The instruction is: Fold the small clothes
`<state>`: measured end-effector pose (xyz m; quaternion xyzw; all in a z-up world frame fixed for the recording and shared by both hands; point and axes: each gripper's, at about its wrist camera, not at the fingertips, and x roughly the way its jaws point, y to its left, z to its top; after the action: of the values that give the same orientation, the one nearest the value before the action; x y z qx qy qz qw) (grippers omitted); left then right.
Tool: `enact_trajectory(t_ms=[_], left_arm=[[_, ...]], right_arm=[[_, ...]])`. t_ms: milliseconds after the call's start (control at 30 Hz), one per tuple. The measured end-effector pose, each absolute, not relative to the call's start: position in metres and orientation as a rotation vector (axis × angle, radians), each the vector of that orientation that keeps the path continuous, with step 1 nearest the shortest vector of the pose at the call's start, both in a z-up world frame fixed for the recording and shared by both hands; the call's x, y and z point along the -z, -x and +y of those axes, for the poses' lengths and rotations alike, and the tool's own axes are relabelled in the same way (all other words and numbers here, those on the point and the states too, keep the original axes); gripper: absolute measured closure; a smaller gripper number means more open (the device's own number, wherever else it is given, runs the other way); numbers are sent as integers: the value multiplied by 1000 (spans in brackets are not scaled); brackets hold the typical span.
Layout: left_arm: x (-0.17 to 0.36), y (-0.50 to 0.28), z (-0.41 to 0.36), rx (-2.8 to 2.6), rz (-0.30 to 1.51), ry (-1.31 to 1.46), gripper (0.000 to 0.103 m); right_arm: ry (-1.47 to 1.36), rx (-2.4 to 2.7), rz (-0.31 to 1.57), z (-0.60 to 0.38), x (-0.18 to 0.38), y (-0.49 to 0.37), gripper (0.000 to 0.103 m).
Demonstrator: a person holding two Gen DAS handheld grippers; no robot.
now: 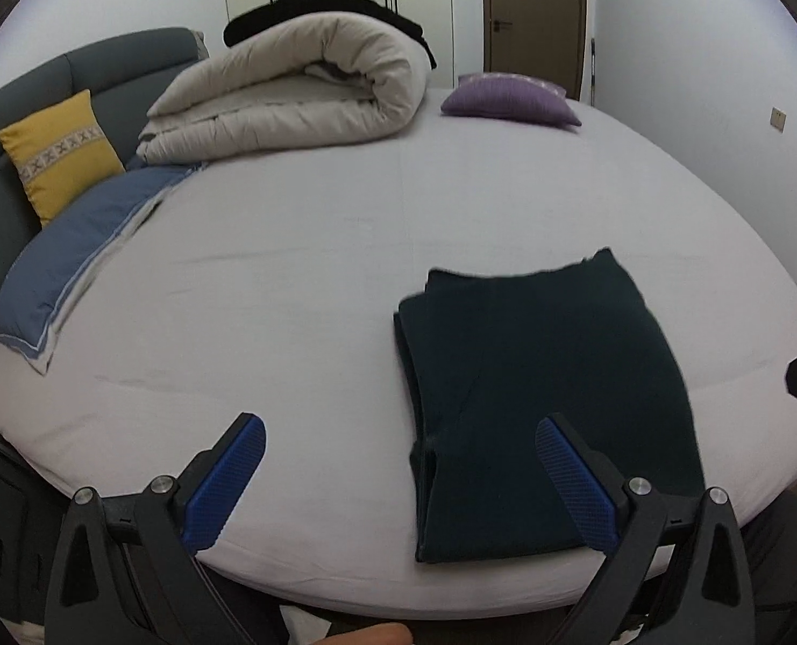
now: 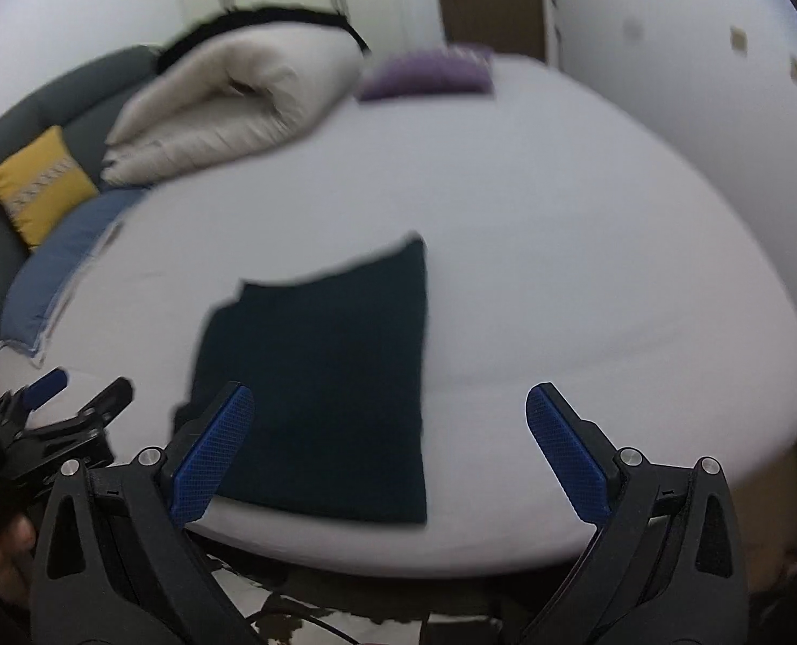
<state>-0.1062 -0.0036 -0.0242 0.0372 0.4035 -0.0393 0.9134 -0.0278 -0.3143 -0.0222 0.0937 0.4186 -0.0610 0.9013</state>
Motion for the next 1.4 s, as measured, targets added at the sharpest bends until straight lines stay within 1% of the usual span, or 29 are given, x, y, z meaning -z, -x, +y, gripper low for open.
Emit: enact_trajectory(t_ms=[100, 300, 767, 1400], left_arm=[[31, 103, -2, 78, 847, -71, 0], [43, 104, -3, 67, 872, -60, 0], [51, 106, -1, 68, 883, -57, 0], [53, 107, -4, 84, 888, -61, 0]], right_arm=[[-175, 168, 861, -314, 39, 27, 0], [-126, 162, 843, -307, 56, 31, 0], [-111, 122, 859, -293, 59, 16, 0], [-93, 95, 865, -292, 60, 18, 0]])
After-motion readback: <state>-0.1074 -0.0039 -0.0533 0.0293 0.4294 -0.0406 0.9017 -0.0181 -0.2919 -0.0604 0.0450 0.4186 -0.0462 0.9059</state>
